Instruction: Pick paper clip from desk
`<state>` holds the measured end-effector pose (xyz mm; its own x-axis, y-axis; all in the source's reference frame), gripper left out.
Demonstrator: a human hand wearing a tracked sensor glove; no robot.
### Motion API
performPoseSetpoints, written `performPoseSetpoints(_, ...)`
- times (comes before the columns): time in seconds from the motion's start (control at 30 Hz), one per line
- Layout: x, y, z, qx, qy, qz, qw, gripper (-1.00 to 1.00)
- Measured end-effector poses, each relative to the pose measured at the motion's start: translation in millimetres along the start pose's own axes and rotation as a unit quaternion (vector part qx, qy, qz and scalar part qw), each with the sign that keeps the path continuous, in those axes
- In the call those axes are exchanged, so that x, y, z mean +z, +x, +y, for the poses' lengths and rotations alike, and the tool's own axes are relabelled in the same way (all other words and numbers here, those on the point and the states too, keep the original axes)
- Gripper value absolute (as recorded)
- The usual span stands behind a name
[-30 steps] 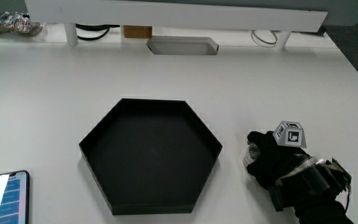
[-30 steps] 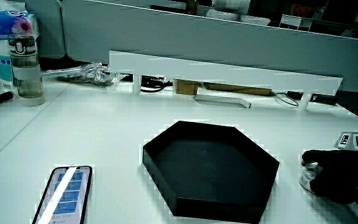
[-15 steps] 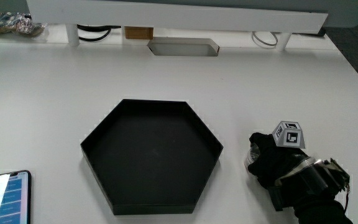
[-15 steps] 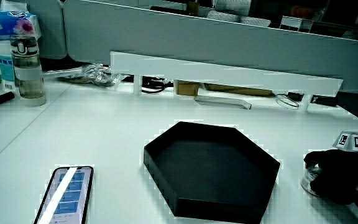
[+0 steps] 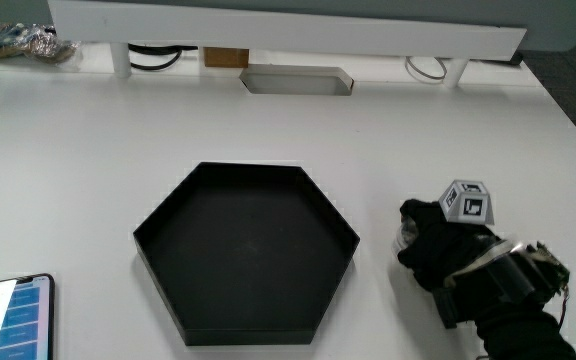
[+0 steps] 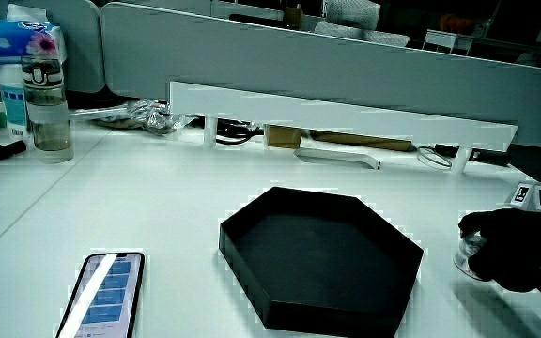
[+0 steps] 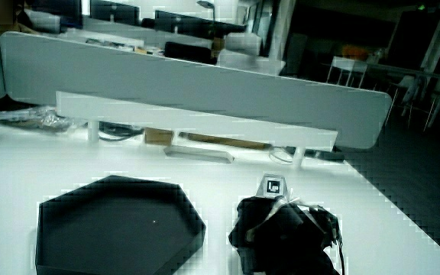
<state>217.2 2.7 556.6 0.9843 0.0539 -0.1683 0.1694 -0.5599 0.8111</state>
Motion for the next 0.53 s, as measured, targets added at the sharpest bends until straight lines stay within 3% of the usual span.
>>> performPoseSetpoints(0.13,20.3,5.8,5,-0.027,-0.016,0.015,0.9994,1.0)
performPoseSetpoints(0.17,30.3,-0.7,-5,0.029,-0.06,0.04,0.997,1.0)
performPoseSetpoints(0.2,36.7,-3.1,-8,0.012,-0.022,0.023,0.9994,1.0)
performPoseSetpoints(0.23,44.9,-7.6,-16,0.048,-0.039,0.039,0.9974,1.0)
performPoseSetpoints(0.4,55.3,-17.0,-26,0.079,-0.039,0.046,0.9951,1.0)
performPoseSetpoints(0.43,53.6,-18.6,-24,0.07,-0.032,0.034,0.9965,1.0)
performPoseSetpoints(0.53,53.2,-26.6,-27,0.097,-0.03,0.048,0.9936,1.0)
